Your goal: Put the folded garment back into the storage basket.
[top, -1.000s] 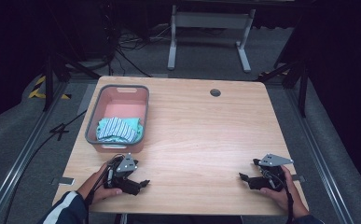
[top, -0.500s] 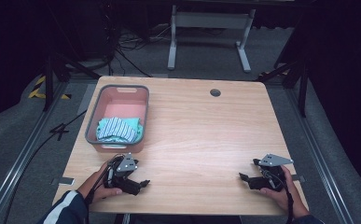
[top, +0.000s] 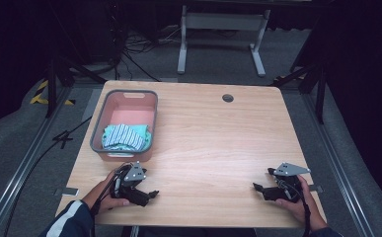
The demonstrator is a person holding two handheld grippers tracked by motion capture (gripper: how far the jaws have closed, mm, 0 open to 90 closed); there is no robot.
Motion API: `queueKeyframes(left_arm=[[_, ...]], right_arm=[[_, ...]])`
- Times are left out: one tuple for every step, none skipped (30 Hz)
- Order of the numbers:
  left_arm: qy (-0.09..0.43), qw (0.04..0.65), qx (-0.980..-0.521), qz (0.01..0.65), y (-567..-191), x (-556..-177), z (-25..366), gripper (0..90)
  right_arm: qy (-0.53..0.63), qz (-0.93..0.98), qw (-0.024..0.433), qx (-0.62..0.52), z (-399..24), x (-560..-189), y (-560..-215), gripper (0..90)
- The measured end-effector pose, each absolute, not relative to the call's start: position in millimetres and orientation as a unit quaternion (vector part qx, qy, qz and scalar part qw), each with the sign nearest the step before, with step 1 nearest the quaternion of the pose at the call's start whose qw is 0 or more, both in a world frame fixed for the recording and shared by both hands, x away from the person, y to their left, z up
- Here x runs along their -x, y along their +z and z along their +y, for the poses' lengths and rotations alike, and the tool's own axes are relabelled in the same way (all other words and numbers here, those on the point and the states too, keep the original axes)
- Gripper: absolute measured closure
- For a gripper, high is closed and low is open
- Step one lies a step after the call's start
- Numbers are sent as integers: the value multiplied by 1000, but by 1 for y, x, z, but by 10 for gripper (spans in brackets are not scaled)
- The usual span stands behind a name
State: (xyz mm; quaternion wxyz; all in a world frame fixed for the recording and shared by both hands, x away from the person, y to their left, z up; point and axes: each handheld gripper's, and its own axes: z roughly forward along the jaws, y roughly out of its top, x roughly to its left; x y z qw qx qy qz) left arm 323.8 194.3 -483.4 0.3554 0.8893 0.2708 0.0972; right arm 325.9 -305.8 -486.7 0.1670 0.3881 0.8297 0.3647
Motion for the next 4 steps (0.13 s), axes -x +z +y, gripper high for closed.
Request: queueKeyframes(left_arm=[[97, 356, -889, 271, -483, -324, 194, 110], [97, 355, -889, 271, -483, -324, 194, 109], [97, 356, -889, 271, -483, -324, 194, 110], [97, 356, -889, 271, -483, -324, 194, 110]], right_arm=[[365, 830, 167, -388, -306, -326, -487, 157], [365, 830, 167, -388, -306, -326, -487, 157], [365, 830, 167, -388, -306, -326, -487, 157], [365, 830, 167, -388, -306, -326, -487, 157]])
